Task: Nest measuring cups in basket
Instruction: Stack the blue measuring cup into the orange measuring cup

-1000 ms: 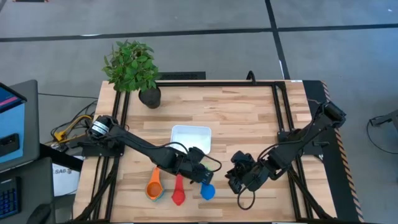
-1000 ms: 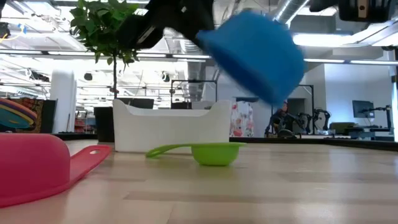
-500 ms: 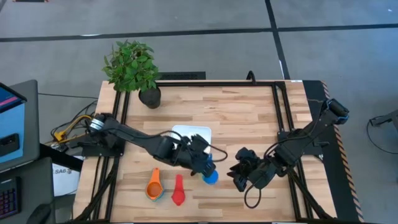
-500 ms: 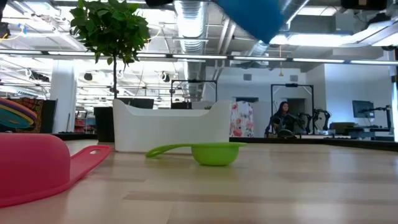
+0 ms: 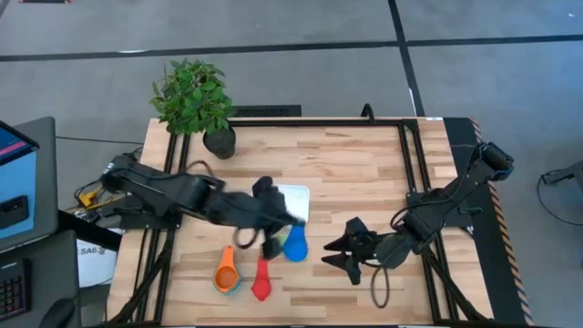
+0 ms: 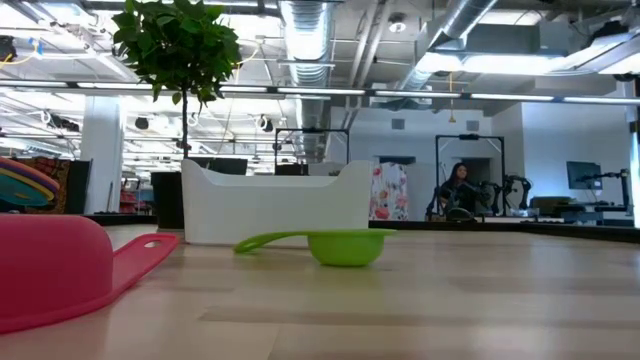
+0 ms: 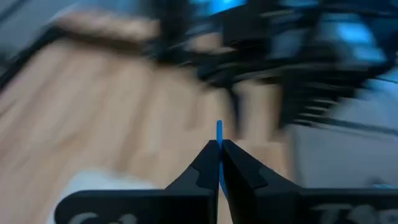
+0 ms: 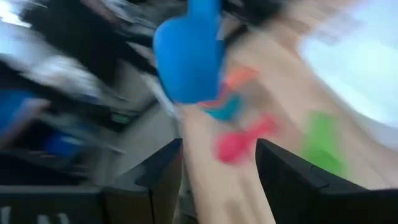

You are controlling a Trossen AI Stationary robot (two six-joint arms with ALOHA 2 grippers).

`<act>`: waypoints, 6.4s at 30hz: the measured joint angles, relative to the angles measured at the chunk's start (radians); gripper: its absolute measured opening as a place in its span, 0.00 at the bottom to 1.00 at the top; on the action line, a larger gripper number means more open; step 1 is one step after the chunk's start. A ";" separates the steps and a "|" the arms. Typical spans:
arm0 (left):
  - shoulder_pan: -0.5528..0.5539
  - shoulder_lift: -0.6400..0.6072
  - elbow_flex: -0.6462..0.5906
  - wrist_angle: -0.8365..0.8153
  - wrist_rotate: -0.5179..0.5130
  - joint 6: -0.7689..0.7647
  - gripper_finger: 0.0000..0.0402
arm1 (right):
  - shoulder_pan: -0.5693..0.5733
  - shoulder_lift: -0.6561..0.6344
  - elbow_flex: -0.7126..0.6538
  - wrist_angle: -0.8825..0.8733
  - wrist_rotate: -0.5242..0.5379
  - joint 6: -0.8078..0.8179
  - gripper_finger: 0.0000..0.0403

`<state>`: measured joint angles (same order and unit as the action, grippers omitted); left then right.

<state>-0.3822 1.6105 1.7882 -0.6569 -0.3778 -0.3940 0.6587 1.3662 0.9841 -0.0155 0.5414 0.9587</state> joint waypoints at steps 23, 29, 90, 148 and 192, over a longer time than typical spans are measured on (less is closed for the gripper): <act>0.148 -0.072 0.000 0.596 0.787 0.462 0.00 | -0.350 0.159 -0.051 1.024 -0.695 -0.177 0.54; 0.264 -0.073 0.000 0.787 1.079 0.381 0.00 | -0.416 0.157 -0.036 1.172 -0.817 -0.206 0.53; 0.519 -0.072 -0.001 0.990 1.393 0.326 0.00 | -0.637 0.340 0.389 0.933 -1.243 -0.169 0.42; 0.034 -0.274 -0.162 -0.065 -0.412 -0.439 0.43 | -0.318 0.298 0.389 -0.003 0.351 0.139 0.02; -0.286 -0.589 -0.853 0.162 -0.065 -0.907 0.00 | -0.253 0.298 0.389 -0.209 -0.097 0.160 0.55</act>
<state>-0.6679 1.0219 0.9356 -0.4954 -0.4431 -1.3009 0.4053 1.6638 1.3731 -0.2248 0.4442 1.1191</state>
